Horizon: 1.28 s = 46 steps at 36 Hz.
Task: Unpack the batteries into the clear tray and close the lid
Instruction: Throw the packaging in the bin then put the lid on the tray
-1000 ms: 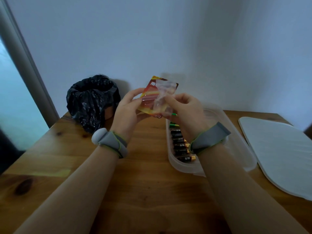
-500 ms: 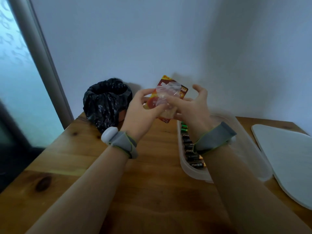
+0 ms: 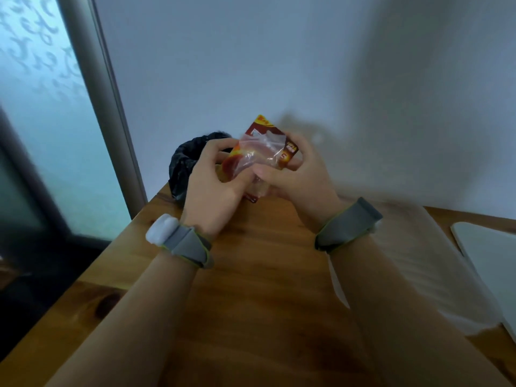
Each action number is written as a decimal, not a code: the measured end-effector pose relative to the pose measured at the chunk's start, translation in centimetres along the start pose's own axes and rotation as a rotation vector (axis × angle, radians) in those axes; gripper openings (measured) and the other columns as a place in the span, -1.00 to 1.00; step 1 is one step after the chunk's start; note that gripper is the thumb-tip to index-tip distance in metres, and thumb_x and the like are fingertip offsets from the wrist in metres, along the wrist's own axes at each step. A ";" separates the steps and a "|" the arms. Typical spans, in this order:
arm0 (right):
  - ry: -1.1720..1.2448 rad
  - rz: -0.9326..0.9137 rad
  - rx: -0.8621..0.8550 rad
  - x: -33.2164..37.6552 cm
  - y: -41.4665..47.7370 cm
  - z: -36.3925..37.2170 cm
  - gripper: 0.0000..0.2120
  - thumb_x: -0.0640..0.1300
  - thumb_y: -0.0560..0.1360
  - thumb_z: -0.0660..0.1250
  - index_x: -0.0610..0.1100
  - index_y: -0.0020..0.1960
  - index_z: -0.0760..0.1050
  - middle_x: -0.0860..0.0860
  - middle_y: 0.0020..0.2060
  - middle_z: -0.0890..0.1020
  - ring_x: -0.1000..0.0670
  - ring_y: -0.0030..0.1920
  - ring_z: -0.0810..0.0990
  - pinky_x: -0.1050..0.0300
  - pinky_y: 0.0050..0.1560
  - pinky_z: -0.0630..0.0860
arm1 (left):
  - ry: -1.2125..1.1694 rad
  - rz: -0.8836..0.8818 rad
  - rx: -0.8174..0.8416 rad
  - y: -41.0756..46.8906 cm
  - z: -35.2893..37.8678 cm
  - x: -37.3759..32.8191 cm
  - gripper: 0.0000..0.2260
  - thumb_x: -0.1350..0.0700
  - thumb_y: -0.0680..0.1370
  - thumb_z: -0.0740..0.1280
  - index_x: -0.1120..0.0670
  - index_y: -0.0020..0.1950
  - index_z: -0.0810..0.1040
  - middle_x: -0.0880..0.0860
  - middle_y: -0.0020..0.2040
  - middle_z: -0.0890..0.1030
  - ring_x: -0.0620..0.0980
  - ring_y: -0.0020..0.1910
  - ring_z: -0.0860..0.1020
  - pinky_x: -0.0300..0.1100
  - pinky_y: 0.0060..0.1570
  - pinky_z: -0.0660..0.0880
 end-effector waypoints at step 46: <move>-0.811 -0.092 0.075 -0.7 11.4 10.9 -0.47 -0.15 0.34 0.56 -0.11 0.25 0.44 -0.14 0.07 0.61 -0.22 0.07 0.62 -0.14 0.11 0.59 | 0.195 -0.124 -0.202 0.3 -3.1 2.9 -0.77 0.33 0.42 0.30 -0.02 -0.24 0.57 -0.06 -0.15 0.50 -0.22 -0.20 0.46 -0.54 -0.21 0.31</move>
Point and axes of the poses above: each hand's wrist, its own y-axis towards the middle knuckle, its own z-axis out of the palm, x = y × z, the point moved 9 cm from there along y, towards the middle knuckle
